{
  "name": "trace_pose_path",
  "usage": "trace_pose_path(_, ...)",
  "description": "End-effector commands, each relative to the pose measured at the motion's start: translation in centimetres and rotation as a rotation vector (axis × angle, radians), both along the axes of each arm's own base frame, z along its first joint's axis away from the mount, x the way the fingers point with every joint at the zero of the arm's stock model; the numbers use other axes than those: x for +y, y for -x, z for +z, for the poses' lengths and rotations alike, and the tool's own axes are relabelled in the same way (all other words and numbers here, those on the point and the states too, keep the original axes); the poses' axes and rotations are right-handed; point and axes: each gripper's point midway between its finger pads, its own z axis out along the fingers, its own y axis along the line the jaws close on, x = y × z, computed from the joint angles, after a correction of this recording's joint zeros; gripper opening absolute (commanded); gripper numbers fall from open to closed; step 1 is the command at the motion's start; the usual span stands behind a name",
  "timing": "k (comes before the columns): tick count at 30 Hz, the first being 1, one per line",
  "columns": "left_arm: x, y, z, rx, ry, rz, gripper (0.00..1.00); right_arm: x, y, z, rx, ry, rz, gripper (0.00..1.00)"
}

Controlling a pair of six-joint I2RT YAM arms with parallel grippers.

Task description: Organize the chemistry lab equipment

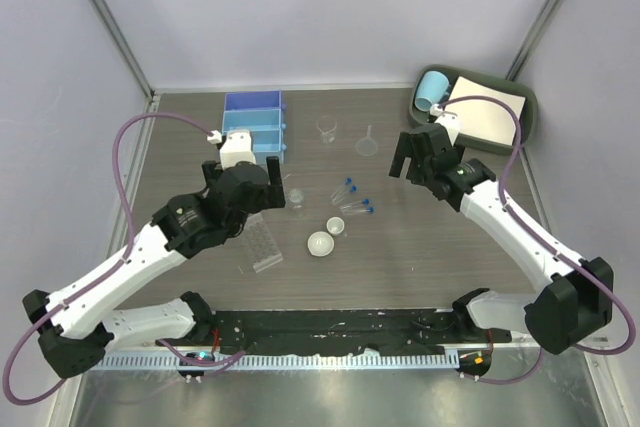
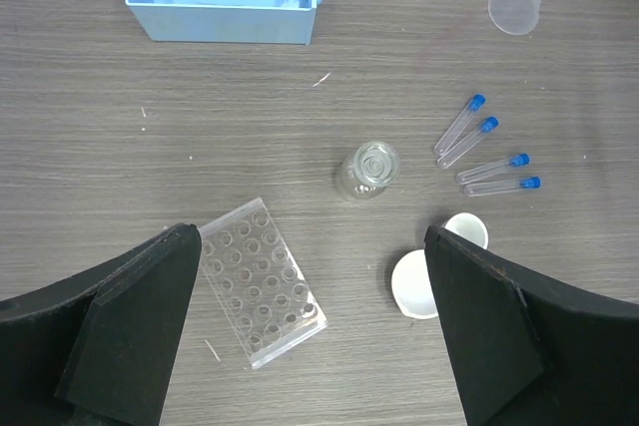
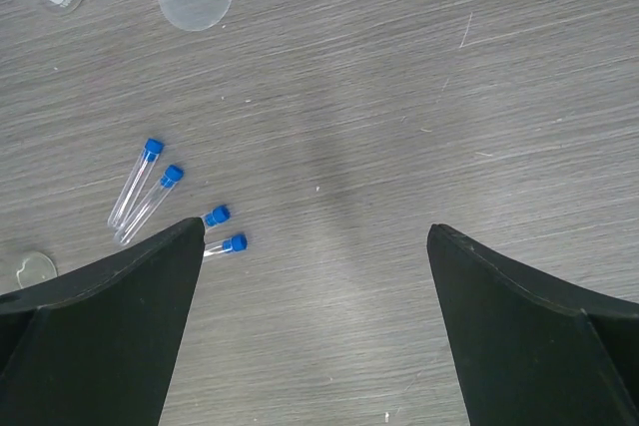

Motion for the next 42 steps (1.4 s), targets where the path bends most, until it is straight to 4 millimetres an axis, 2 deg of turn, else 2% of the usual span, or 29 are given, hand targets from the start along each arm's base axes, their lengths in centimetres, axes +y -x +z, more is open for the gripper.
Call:
trace_pose_path(1, 0.2, 0.4, 0.3, -0.023, 0.027, -0.022, 1.0, -0.4, -0.9, 1.3, -0.018, 0.009, -0.051, 1.0)
trace_pose_path(5, -0.7, 0.3, 0.0, 0.004, 0.013, -0.059, 1.0, -0.2, -0.2, 1.7, -0.057, -0.022, -0.023, 1.0)
trace_pose_path(9, -1.5, -0.1, -1.1, 0.045, -0.04, -0.08, 1.0, -0.3, 0.4, 3.2, -0.131, -0.054, 0.0, 1.0)
trace_pose_path(13, -1.3, -0.2, -1.8, 0.067, -0.067, -0.062, 1.0, 0.3, 0.9, 3.4, -0.133, -0.059, 0.068, 1.0)
trace_pose_path(17, 0.2, 0.3, -2.3, 0.09, -0.062, 0.019, 1.0, 6.0, 1.7, 4.0, -0.116, -0.217, 0.318, 1.0)
trace_pose_path(18, 0.8, 0.6, -2.6, 0.099, -0.054, 0.059, 1.0, 6.8, 1.9, 4.0, -0.107, -0.213, 0.346, 1.0)
trace_pose_path(19, 1.6, 0.9, -2.5, 0.095, -0.041, 0.087, 1.0, 8.8, 2.7, 3.6, -0.085, -0.189, 0.417, 1.0)
trace_pose_path(21, 2.9, 1.3, -2.7, 0.103, -0.018, 0.156, 1.0, 10.4, 3.3, 4.2, -0.09, -0.144, 0.457, 1.0)
trace_pose_path(22, 3.9, 1.4, -2.7, 0.095, -0.011, 0.19, 1.0, 12.5, 4.4, 3.8, -0.073, -0.127, 0.519, 1.0)
trace_pose_path(24, 4.8, 1.5, -3.0, 0.105, -0.004, 0.222, 1.0, 14.2, 5.0, 4.5, -0.083, -0.111, 0.559, 1.0)
trace_pose_path(25, 5.4, 1.5, -3.7, 0.128, 0.008, 0.251, 1.0, 15.8, 5.9, 4.5, -0.078, -0.106, 0.603, 1.0)
trace_pose_path(27, 5.8, 1.5, -4.8, 0.168, 0.039, 0.271, 1.0, 17.7, 6.5, 4.5, -0.073, -0.095, 0.642, 1.0)
trace_pose_path(28, 6.1, 1.6, -6.3, 0.227, 0.075, 0.293, 1.0, 18.4, 6.7, 4.6, -0.076, -0.086, 0.653, 0.99)
trace_pose_path(29, 6.2, 1.8, -7.0, 0.249, 0.105, 0.302, 0.99, 19.9, 7.5, 4.5, -0.071, -0.079, 0.692, 1.0)
trace_pose_path(30, 6.1, 1.7, -8.5, 0.271, 0.135, 0.306, 0.98, 20.6, 7.7, 4.5, -0.073, -0.077, 0.704, 1.0)
trace_pose_path(35, 5.6, 2.0, -12.2, 0.349, 0.283, 0.332, 0.93, 24.1, 9.3, 4.5, -0.077, -0.084, 0.777, 0.99)
trace_pose_path(36, 5.8, 1.9, -13.1, 0.36, 0.295, 0.345, 0.92, 24.7, 9.5, 4.0, -0.065, -0.088, 0.789, 0.99)
trace_pose_path(38, 5.3, 1.8, -13.9, 0.387, 0.335, 0.336, 0.9, 26.0, 10.0, 3.9, -0.057, -0.118, 0.827, 0.98)
trace_pose_path(39, 5.4, 1.9, -14.7, 0.403, 0.34, 0.343, 0.89, 26.5, 10.1, 3.3, -0.042, -0.117, 0.837, 0.97)
trace_pose_path(42, 4.9, 1.8, -15.5, 0.416, 0.376, 0.328, 0.78, 27.5, 10.6, 2.3, -0.025, -0.13, 0.862, 0.96)
